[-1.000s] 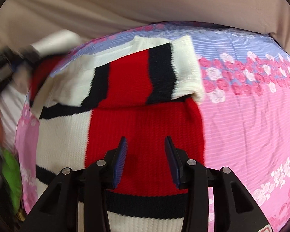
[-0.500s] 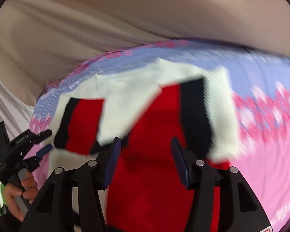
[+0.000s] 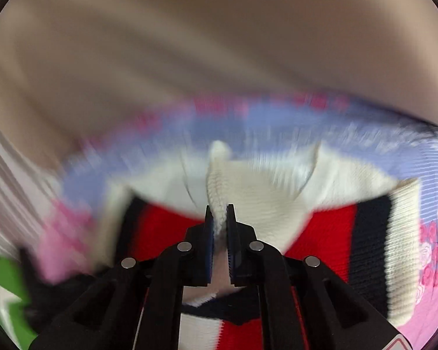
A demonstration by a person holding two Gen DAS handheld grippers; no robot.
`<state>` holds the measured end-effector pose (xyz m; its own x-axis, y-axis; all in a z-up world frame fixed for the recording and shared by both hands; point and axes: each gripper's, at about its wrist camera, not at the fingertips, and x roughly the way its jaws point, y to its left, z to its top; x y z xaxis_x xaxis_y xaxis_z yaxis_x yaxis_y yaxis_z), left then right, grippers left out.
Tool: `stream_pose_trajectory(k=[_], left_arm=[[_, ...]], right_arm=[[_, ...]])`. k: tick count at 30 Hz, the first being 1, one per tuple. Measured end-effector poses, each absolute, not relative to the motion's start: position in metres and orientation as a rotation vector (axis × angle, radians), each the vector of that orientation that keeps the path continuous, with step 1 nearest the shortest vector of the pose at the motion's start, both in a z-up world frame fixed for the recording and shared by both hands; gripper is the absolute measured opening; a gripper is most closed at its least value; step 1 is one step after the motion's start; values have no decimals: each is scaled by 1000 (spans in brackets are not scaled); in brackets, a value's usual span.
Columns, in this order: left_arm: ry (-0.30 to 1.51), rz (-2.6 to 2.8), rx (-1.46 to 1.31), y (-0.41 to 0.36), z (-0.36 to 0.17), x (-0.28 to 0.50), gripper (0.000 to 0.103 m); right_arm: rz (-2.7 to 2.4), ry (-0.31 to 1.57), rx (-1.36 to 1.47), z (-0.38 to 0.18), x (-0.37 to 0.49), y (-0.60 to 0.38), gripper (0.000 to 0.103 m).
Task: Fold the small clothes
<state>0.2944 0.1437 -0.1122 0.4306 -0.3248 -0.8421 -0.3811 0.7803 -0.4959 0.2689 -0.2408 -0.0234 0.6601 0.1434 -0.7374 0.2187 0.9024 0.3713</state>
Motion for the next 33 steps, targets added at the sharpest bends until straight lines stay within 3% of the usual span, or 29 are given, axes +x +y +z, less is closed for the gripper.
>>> stream_pose_trajectory(k=[2,4,6,9,11,13,14,16,19,23,26,28,31,33], left_arm=[[1153,36,-693,139,-111,294,19],[1147,31,-700,135,-108,290,19],[1148,14,-743,134,-107,286,27],[1127,18,-820,137,-108,283,37],[1123,30,-846,140,-111,285,37],[1119,42,-883,142,-114,289,35],[1117,40,-896,142,-115,292,33],[1128,22,-895,139,-113,296,15],[1074,-2,-878,138,-91,300,9],[920,-55,-846,146,-38,291,8],[955,-59,-765,139,-45,294,9],[1048,-26,-707,129,-74,297,9],[1107,3,-732,126,-94,294,8],[1061,-3,-705,128,-82,290,9]], right_arm=[[-94,860,523,-33,243,-269,7],[-171,997,497,-78,228,-288,7],[-195,1099,535,-112,217,-299,8],[-182,1046,668,-118,201,-312,16],[-184,1021,665,-114,202,-316,47],[-190,1015,673,-115,207,-319,56],[-195,1023,683,-119,213,-321,56],[-219,1049,707,-130,223,-325,53],[-188,1053,709,-128,233,-321,12],[-85,791,698,-45,216,-317,11],[-66,659,632,2,193,-317,10],[-110,739,580,-19,194,-322,10],[-218,1009,596,-105,204,-334,10],[-202,953,647,-96,198,-333,10]])
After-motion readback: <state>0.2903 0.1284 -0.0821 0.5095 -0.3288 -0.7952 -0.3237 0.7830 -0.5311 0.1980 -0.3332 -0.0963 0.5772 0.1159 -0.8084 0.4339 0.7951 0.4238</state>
